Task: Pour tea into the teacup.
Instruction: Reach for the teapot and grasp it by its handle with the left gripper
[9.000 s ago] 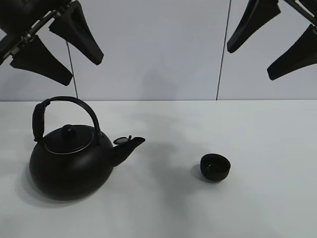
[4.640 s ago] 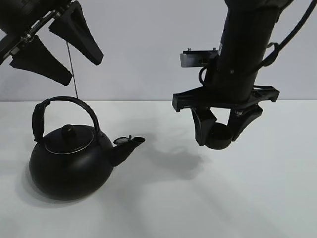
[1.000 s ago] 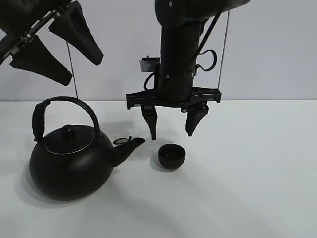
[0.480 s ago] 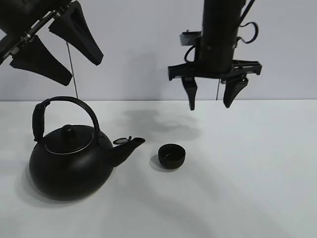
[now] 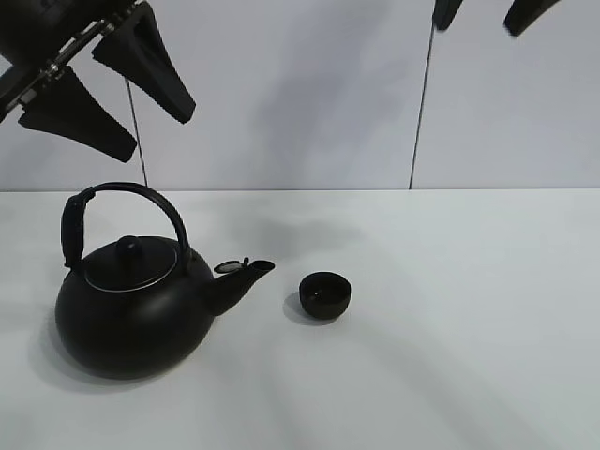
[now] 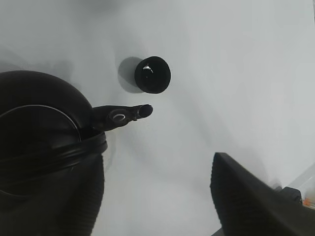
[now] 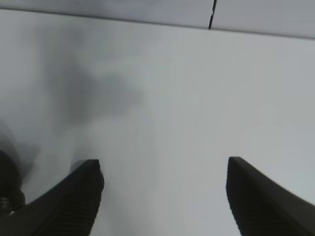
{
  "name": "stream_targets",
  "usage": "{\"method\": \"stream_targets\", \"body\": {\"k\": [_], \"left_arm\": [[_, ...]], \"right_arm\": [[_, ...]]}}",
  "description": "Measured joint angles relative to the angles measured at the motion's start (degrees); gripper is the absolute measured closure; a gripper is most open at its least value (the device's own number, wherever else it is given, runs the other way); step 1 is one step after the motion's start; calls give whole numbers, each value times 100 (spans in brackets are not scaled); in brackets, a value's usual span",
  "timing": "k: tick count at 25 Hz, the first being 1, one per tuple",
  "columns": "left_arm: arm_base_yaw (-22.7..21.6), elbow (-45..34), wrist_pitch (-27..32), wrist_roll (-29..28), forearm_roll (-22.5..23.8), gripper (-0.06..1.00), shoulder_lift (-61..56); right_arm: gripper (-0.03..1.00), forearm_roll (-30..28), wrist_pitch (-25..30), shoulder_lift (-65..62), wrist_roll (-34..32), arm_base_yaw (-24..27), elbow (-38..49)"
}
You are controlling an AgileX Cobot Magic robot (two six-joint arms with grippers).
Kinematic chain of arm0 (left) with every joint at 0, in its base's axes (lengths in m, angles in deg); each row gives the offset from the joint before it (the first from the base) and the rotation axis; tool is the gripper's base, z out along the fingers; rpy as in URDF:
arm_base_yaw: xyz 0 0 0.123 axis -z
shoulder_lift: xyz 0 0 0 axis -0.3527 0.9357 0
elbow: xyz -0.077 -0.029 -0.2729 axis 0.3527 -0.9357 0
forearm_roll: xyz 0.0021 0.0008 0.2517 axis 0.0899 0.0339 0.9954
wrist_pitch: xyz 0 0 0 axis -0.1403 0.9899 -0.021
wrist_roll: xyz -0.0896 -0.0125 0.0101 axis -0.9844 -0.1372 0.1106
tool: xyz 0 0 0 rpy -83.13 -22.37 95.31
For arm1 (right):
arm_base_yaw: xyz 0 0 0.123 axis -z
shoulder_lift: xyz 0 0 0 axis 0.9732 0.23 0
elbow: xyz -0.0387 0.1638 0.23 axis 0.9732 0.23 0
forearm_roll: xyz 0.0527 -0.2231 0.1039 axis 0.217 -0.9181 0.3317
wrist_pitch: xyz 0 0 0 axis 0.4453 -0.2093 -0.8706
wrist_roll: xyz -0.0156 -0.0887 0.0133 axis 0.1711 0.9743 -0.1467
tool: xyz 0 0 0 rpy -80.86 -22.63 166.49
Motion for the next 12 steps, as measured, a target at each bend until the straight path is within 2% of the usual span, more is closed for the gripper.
{"method": "stream_targets", "body": {"k": [5,12], "left_arm": [[0,0,0,0,0,49,0],[0,0,0,0,0,49,0]], "right_arm": [[47,-39,-16,-1338,246,38,377],[47,-96,-307,-3409,227,38,2098]]}}
